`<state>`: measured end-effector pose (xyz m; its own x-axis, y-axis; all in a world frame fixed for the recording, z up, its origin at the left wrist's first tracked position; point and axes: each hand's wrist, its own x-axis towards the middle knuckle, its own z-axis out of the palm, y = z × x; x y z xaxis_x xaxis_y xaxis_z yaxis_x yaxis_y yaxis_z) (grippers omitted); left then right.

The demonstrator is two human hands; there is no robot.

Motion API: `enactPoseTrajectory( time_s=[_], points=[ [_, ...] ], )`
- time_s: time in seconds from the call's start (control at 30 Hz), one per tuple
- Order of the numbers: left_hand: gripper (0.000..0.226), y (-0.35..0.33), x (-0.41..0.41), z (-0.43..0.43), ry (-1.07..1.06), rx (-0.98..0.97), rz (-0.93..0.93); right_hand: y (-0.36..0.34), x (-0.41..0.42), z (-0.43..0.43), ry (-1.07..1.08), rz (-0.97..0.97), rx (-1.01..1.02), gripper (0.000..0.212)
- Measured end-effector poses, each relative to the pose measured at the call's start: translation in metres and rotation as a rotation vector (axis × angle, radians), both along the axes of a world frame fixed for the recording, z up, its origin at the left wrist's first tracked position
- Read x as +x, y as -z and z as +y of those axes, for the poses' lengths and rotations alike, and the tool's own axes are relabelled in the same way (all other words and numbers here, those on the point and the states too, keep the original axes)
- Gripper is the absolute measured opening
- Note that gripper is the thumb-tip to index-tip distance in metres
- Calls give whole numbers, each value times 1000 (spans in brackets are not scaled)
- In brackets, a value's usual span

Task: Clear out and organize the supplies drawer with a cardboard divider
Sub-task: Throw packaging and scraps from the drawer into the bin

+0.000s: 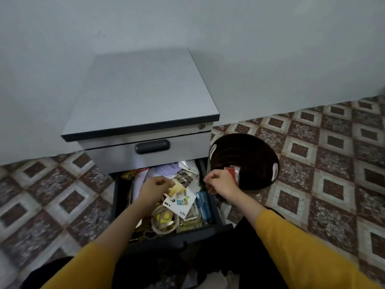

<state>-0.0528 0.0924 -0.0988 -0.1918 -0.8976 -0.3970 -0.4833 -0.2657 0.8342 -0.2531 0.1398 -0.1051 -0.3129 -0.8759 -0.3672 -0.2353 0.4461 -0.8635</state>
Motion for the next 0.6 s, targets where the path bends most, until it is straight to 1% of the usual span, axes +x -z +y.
enactPoseTrajectory(
  time_s=[0.13,0.27,0.37,0.5,0.6],
  points=[
    [15,11,49,6,-109,30,-17,4,24,-1,-26,-29,36,23],
    [22,27,79,8,-139,35,-104,13,43,-6,-45,-40,94,25],
    [21,34,92,8,-151,64,-157,22,56,-9,-71,-50,125,20],
    [41,48,105,5,-159,113,-228,40,74,-18,-85,-79,169,23],
    [46,57,108,1,-145,149,-229,52,86,-25,-111,-123,205,21]
  ],
)
